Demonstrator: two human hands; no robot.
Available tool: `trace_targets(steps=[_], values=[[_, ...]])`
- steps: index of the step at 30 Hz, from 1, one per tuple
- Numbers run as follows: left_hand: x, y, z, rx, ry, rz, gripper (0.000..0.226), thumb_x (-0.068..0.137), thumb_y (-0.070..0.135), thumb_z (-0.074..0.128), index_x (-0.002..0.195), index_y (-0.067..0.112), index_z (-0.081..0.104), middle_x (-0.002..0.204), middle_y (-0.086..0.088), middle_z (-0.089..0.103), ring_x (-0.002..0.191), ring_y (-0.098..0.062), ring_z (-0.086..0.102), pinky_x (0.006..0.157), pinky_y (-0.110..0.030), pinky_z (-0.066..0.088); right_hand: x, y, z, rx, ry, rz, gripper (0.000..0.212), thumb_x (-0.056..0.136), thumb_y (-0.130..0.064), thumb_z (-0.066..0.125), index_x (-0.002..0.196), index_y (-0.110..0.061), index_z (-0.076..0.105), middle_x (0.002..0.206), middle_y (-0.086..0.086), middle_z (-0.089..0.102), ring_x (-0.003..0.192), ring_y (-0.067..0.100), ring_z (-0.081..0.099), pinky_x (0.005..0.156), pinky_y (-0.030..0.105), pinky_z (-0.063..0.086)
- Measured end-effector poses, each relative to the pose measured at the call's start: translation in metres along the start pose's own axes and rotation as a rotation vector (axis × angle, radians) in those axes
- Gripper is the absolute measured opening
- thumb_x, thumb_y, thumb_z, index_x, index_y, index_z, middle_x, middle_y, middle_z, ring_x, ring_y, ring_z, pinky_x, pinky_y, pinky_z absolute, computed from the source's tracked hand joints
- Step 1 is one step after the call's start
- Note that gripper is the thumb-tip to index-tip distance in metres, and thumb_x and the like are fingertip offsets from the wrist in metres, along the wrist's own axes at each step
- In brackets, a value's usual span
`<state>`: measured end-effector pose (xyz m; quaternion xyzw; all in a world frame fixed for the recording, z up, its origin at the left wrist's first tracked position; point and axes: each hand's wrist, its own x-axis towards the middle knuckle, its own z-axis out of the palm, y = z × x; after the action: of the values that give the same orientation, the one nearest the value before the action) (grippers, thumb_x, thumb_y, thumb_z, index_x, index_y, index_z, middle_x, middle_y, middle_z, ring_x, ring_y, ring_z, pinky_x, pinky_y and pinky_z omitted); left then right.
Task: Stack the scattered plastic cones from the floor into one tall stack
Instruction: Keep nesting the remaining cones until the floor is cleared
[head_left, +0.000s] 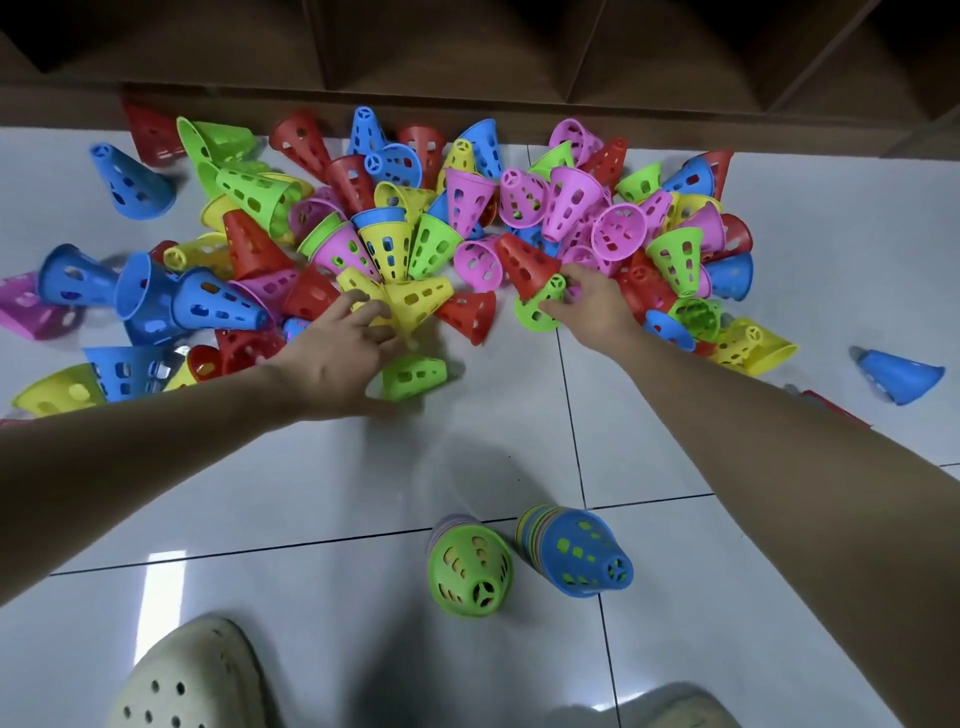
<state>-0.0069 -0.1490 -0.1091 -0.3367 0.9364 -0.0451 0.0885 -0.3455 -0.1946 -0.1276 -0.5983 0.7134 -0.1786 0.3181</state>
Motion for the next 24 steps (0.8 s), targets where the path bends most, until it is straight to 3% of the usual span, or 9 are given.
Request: trace_targets(steps=[2,4,8,11,13,15,20,22,24], values=[[-0.009,0.011,0.001,-0.152,0.091,-0.037,0.088,0.073,0.083,0.047,0.124,0.013,0.067,0.105,-0.004,0.071,0.115,-0.03,0.053,0.101,-0.044,0.03,-0.005,0.001,-0.001,0.041,-0.017,-0.004,0.031,0.083,-0.012,0.078,0.11,-0.005,0.066,0.091,-0.001,0.065,0.082,0.009,0.061,0.076,0.018,0.05],[-0.017,0.026,-0.001,-0.361,0.076,-0.132,0.092,0.071,0.089,0.041,0.119,0.015,0.067,0.1,-0.002,0.067,0.109,-0.027,0.053,0.095,-0.041,0.035,-0.011,0.0,-0.005,0.083,-0.017,-0.014,0.035,0.083,-0.017,0.079,0.114,-0.008,0.066,0.092,-0.001,0.064,0.082,0.008,0.06,0.07,0.007,0.046],[-0.029,0.057,-0.028,-1.075,0.014,-0.465,0.077,0.063,0.088,0.057,0.103,0.023,0.068,0.093,0.008,0.065,0.086,-0.008,0.057,0.079,-0.03,0.046,-0.028,-0.002,-0.022,0.123,-0.076,-0.004,0.034,0.078,-0.036,0.08,0.099,-0.013,0.068,0.087,0.013,0.071,0.075,0.014,0.061,0.073,0.037,0.051],[-0.036,0.075,-0.049,-1.569,-0.062,-0.633,0.067,0.064,0.075,0.062,0.094,0.016,0.069,0.084,0.007,0.069,0.075,-0.007,0.059,0.074,-0.027,0.045,-0.052,-0.015,-0.045,0.255,-0.148,0.017,0.025,0.084,-0.022,0.077,0.094,-0.003,0.065,0.088,0.016,0.072,0.079,0.017,0.066,0.081,0.045,0.055],[-0.043,0.084,-0.061,-1.886,-0.066,-0.643,0.059,0.068,0.064,0.066,0.091,0.01,0.069,0.085,0.001,0.069,0.077,-0.015,0.06,0.073,-0.033,0.043,-0.076,-0.032,-0.066,0.302,-0.166,0.02,0.015,0.089,-0.015,0.074,0.086,-0.005,0.063,0.075,0.007,0.07,0.073,0.011,0.064,0.069,0.03,0.055],[-0.05,0.092,-0.069,-2.108,-0.079,-0.636,0.054,0.071,0.056,0.068,0.095,0.008,0.069,0.089,-0.005,0.068,0.078,-0.019,0.059,0.071,-0.033,0.042,-0.106,-0.048,-0.086,0.36,-0.166,0.046,0.018,0.091,-0.017,0.072,0.08,-0.013,0.058,0.061,-0.004,0.054,0.065,0.006,0.058,0.058,0.014,0.048],[-0.064,0.109,-0.073,-2.212,-0.083,-0.634,0.085,0.06,0.061,0.085,0.112,-0.001,0.06,0.092,-0.009,0.065,0.082,-0.021,0.062,0.071,-0.033,0.045,-0.185,-0.063,-0.122,0.356,-0.256,-0.001,0.032,0.075,-0.026,0.074,0.088,-0.002,0.057,0.079,-0.002,0.072,0.076,0.009,0.067,0.075,0.021,0.054],[-0.071,0.112,-0.079,-2.207,-0.068,-0.607,0.082,0.059,0.062,0.086,0.11,0.004,0.06,0.096,-0.01,0.064,0.087,-0.022,0.063,0.075,-0.036,0.044,-0.217,-0.062,-0.131,0.298,-0.286,-0.046,0.035,0.073,-0.025,0.077,0.09,-0.001,0.058,0.091,-0.003,0.076,0.086,0.008,0.072,0.081,0.018,0.053],[-0.079,0.116,-0.089,-2.175,-0.086,-0.539,0.071,0.063,0.059,0.083,0.106,0.008,0.06,0.099,-0.009,0.062,0.094,-0.023,0.06,0.081,-0.037,0.042,-0.246,-0.06,-0.135,0.107,-0.321,-0.141,0.035,0.074,-0.035,0.079,0.098,-0.013,0.065,0.108,-0.013,0.074,0.1,0.004,0.07,0.09,0.018,0.051]])
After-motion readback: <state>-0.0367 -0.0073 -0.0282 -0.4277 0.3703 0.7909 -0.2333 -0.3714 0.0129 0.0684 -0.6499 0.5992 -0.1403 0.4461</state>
